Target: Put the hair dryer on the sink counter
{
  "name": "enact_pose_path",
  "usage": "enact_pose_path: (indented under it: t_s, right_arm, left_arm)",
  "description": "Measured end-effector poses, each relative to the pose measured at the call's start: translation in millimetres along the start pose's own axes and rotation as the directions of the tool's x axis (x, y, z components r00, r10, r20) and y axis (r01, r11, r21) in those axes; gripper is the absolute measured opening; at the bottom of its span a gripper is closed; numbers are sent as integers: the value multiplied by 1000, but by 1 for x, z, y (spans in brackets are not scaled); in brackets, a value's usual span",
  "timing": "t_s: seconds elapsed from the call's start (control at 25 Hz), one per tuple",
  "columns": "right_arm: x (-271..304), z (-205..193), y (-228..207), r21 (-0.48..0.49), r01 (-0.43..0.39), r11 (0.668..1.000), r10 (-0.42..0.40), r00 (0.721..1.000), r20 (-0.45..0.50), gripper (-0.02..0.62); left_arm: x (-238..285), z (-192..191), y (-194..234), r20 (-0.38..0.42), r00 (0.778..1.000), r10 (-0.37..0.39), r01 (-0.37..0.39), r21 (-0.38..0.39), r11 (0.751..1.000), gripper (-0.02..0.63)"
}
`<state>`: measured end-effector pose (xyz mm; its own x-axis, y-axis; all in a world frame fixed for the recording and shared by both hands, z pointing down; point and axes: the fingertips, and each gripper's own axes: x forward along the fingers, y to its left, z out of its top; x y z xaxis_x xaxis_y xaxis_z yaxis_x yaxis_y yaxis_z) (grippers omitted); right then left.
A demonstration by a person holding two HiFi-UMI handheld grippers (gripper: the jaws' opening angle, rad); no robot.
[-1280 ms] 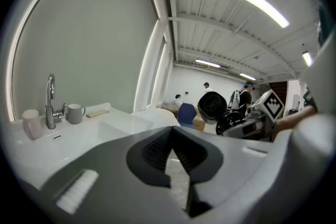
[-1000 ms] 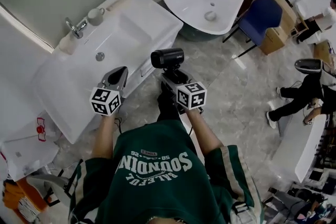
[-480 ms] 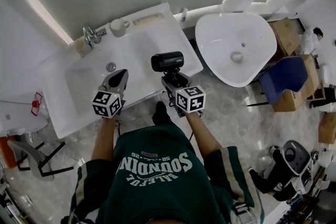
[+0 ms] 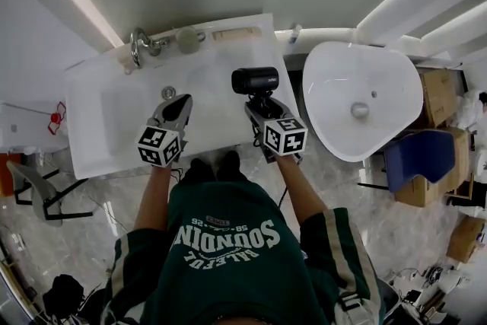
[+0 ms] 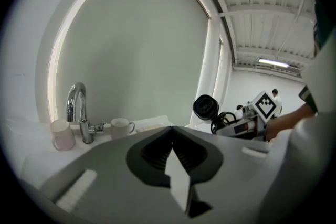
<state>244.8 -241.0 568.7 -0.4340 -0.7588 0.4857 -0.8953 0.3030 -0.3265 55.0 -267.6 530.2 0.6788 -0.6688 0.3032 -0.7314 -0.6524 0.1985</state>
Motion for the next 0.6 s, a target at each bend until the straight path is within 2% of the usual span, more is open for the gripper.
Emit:
enact_pose_path:
  t_s: [0.6]
  right_arm:
    - [7,-23,-30,-1,32,999,-32,997,-75,250]
  left_arm:
    - [24,-13,3,-23,1000,-9,8,-31,999,51]
